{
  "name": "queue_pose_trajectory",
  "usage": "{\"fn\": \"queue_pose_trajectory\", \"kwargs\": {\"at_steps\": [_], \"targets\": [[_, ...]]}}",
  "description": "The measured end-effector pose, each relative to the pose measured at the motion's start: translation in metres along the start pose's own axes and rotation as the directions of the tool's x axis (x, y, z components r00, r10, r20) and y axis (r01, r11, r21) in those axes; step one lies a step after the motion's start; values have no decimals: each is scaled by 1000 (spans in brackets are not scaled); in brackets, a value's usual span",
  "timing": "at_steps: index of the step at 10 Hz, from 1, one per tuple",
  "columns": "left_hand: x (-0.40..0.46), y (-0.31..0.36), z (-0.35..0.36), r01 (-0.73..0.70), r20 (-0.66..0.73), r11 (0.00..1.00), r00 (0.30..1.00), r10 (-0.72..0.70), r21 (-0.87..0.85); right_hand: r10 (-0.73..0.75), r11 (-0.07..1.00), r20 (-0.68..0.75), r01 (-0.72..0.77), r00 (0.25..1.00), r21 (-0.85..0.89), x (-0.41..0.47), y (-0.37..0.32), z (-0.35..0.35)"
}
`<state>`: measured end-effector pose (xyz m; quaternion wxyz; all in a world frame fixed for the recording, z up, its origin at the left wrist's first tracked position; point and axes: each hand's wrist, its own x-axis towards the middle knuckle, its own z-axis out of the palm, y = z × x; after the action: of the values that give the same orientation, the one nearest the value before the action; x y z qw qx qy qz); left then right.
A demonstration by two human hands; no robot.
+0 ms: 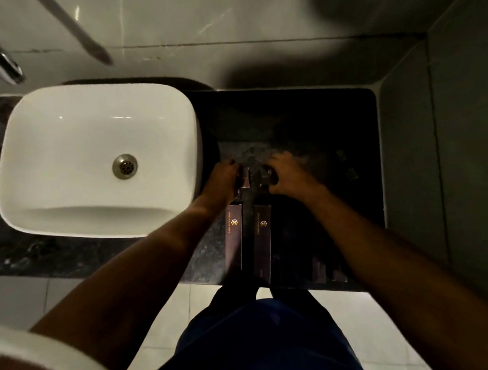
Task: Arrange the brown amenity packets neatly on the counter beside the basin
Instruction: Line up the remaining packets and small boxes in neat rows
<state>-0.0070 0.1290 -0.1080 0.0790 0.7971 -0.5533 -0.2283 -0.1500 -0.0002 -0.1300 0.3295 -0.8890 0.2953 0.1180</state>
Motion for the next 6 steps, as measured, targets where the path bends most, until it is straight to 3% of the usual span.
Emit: {"fn": "queue_pose_trajectory", "kwargs": {"at_steps": [2,3,4,5,6], "targets": [[3,11,0,98,79,919,994,-73,-381,-24,999,-37,23,999,-40,-7,-7,20],[0,0,0,131,25,940,991,-130,-315,-20,999,-40,19,999,-39,-8,-9,19],[-1,-1,-1,122,73,952,992,-106,-280,-4,1000,-36,5,999,28,-15,-8,11],[-5,5,0,76,65,984,996,-66,-161,114,967,-240,-53,964,248,-39,11,-8],[6,21,1,65,-16,980,997,-70,-188,403,882,-538,-158,740,443,-76,54,-23]]}}
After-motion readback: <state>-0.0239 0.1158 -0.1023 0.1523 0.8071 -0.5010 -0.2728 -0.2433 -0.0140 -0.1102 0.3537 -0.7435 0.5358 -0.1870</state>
